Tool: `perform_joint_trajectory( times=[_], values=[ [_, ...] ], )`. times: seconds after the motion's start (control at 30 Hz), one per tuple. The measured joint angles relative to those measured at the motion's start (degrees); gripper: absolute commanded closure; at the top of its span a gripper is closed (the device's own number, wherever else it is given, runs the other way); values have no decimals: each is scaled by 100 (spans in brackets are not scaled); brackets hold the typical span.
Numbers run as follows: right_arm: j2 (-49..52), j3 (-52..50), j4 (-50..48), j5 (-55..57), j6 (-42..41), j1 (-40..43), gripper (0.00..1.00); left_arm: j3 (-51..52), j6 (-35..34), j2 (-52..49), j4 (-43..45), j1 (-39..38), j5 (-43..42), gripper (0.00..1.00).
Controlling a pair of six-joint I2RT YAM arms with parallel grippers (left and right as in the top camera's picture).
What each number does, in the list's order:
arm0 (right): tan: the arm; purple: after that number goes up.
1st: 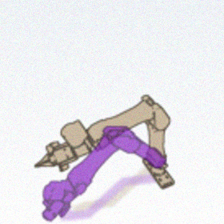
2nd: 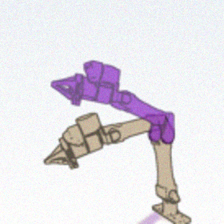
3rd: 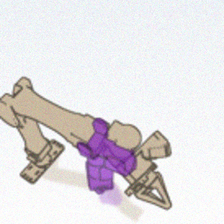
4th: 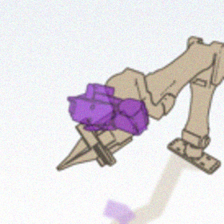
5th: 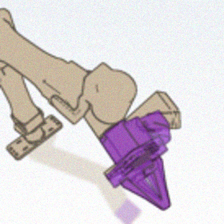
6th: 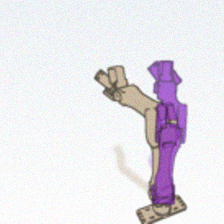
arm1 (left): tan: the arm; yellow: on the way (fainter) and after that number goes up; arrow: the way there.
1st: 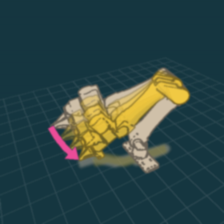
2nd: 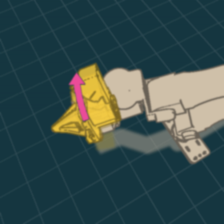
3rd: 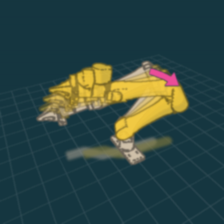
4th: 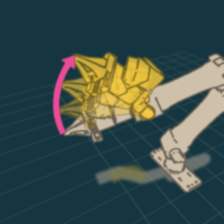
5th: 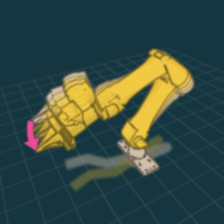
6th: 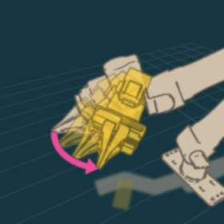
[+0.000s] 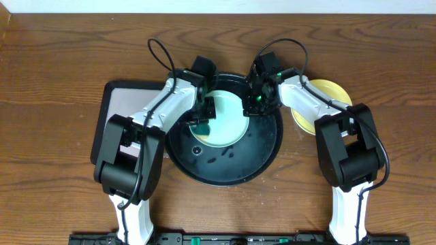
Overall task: Clean dirty plates on tray and stack at the side
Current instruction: 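Scrub the pale green plate with the sponge in the left gripper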
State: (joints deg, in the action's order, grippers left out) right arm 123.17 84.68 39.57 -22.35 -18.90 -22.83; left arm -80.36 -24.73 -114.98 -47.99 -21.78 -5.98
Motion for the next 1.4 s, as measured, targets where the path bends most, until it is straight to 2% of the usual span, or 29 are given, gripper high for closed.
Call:
perform_joint_trajectory(
  times=[0.13, 0.23, 0.5, 0.63, 0.77, 0.87, 1.0, 1.23, 1.4],
  values=[
    [2, -22, -22, -83, 2, -28, 99, 0, 210, 0, -348, -208, -216, 93],
    [2, -22, -20, -76, 2, -35, 99, 0, 365, 0, -262, -404, -667, 92],
    [2, -22, -4, -81, 0, -35, 99, 0, 522, -2, 920, -774, -1211, 92],
    [2, -22, -4, -81, 0, -35, 99, 4, 531, -9, 1150, -697, -870, 93],
    [2, -22, -2, -79, 0, -35, 99, 2, 531, -9, 1217, -507, -76, 93],
    [2, -22, 2, -79, 0, -35, 99, 2, 520, -9, 1038, -236, 389, 92],
    [2, -22, 2, -79, 0, -35, 99, -9, 372, -9, 577, 48, 570, 92],
    [2, -22, 2, -81, 0, -35, 99, -63, 326, -9, -94, 9, -33, 92],
    [2, -22, 2, -81, 0, -35, 99, -61, 492, -11, 13, -170, -914, 92]
  ],
)
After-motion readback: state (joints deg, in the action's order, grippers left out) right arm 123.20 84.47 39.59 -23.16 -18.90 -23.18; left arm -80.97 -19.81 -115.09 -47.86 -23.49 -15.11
